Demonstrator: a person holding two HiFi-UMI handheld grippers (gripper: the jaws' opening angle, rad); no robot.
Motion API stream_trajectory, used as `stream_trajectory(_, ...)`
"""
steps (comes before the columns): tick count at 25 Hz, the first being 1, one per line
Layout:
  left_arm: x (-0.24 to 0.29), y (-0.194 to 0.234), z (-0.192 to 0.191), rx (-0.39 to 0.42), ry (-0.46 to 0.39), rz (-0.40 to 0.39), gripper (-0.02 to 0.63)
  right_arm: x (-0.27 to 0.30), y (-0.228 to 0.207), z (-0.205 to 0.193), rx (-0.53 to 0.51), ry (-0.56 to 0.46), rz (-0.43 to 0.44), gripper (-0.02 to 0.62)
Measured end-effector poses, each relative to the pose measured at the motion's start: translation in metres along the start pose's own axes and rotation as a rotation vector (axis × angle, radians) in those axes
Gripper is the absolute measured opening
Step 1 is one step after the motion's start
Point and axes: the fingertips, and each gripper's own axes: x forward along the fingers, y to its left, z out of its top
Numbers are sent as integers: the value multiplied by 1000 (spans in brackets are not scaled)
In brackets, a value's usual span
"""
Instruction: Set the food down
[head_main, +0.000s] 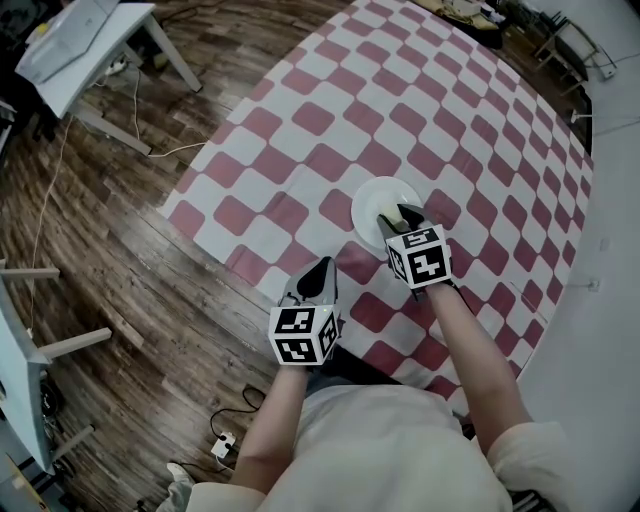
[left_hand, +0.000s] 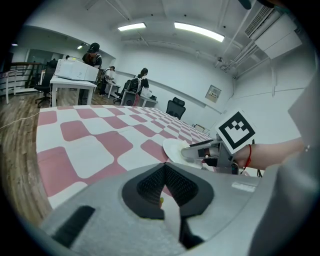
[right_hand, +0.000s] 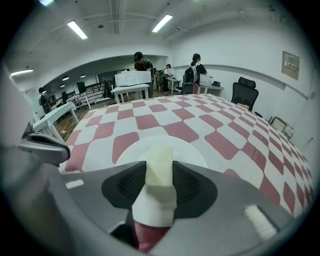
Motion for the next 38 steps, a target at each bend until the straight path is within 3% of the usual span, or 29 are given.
stream_trajectory(11,2,-4,-2,0,5,-9,6,5,1,1,-11,33,0,172)
stream_trajectory(27,-4,-4,-3,-8,-2,-8,6,-7,8,5,-15,-6,-10,190)
stream_trajectory(38,-18,-10,-1,-3,-27,-4,6,-33,26,9,-40,-62,-2,152)
